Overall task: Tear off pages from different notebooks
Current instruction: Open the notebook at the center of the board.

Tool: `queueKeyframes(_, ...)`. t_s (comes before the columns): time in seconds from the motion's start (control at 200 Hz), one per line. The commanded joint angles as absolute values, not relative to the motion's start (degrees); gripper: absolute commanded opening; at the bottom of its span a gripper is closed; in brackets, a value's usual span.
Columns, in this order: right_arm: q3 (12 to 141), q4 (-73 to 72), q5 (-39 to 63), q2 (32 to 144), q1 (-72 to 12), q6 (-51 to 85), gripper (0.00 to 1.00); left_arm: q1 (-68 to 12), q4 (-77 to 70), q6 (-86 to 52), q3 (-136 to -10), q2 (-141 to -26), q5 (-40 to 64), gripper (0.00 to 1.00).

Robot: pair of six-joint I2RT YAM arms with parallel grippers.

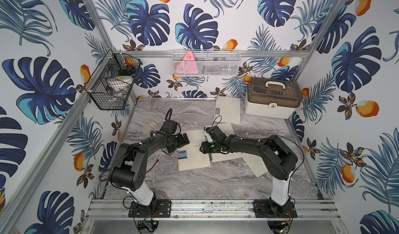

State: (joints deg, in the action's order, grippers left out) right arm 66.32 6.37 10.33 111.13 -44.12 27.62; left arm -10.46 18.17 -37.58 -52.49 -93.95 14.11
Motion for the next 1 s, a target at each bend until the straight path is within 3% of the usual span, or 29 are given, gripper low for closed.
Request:
queueKeyframes(0.0, 66.6, 6.0, 12.4, 110.6, -44.4, 28.3, 0.57, -10.4, 18.7, -37.4, -52.6, -93.8, 14.7, 0.99)
queueKeyframes(0.585, 72.8, 11.6, 10.5, 109.5, -46.6, 25.5, 0.52, -10.4, 18.6, -37.6, -53.0, -93.3, 16.5, 0.99)
queueKeyframes(0.996, 60.4, -18.2, 29.7, 107.7, -45.4, 44.5, 0.49, -9.2, 14.7, -40.9, -50.4, -92.3, 20.6, 0.99)
